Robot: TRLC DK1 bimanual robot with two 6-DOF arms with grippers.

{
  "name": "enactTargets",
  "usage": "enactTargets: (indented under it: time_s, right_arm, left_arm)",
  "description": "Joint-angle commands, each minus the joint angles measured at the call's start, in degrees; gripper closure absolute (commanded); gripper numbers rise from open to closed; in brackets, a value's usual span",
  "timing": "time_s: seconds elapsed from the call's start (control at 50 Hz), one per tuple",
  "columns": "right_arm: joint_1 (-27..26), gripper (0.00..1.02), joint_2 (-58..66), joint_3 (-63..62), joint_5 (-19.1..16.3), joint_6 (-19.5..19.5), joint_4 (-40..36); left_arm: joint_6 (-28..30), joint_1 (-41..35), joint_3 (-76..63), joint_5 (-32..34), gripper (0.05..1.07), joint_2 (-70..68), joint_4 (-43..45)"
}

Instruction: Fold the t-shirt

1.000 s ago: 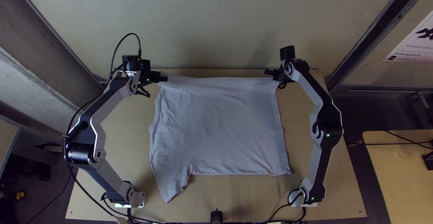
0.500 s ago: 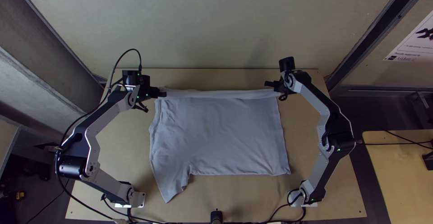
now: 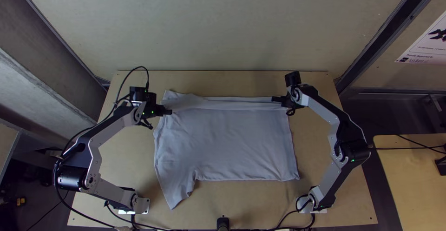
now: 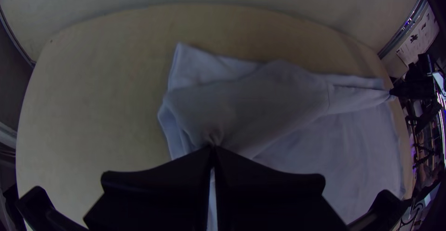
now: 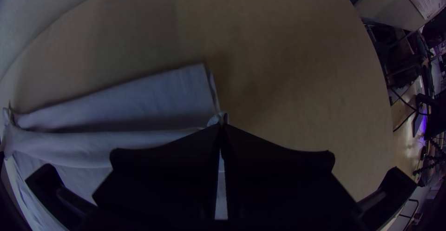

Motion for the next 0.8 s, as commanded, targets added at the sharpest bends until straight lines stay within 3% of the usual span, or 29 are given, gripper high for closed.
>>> enactTargets:
  time_s: [0.0, 0.04, 0.16, 0.22, 0.3, 0.34, 0.6, 0.78]
  right_arm:
    - [-0.2, 1.00, -3.5, -3.6, 0.7, -0.2, 0.8]
    - [-0.5, 0.89, -3.6, -4.4, 0.7, -0.2, 0.7]
    - [-0.7, 0.48, -6.7, -7.7, 0.7, -0.5, 0.0]
    - [-1.3, 0.33, -9.6, -9.5, 0.7, -0.7, 0.0]
    - [-2.1, 0.11, -13.8, -11.7, 0.7, -1.1, 0.0]
    - [-2.2, 0.04, -16.2, -12.5, 0.7, -1.2, -0.1]
    - [-2.5, 0.04, -27.4, -13.5, -0.1, -1.5, -10.3]
    - [-2.4, 0.04, -31.9, -13.4, -0.2, -1.7, -16.8]
  left_arm:
    - [-0.1, -0.1, -3.0, 0.2, 1.04, 0.4, 1.1]
    - [-0.7, 0.1, -3.1, 0.1, 0.99, 0.5, 1.1]
    - [-1.1, 1.4, -3.4, 0.2, 0.54, -1.2, 0.4]
    - [-1.0, 2.2, -3.0, 0.2, 0.37, -3.2, -1.1]
    - [-0.6, 3.2, -0.9, 0.3, 0.20, -5.1, -7.1]
    - [0.0, 3.5, 1.0, 0.6, 0.16, -5.6, -11.3]
    - [5.8, 3.4, 8.1, 2.1, 0.12, -13.5, -29.6]
    - [6.4, -0.1, 9.0, 2.0, 0.10, -19.8, -38.6]
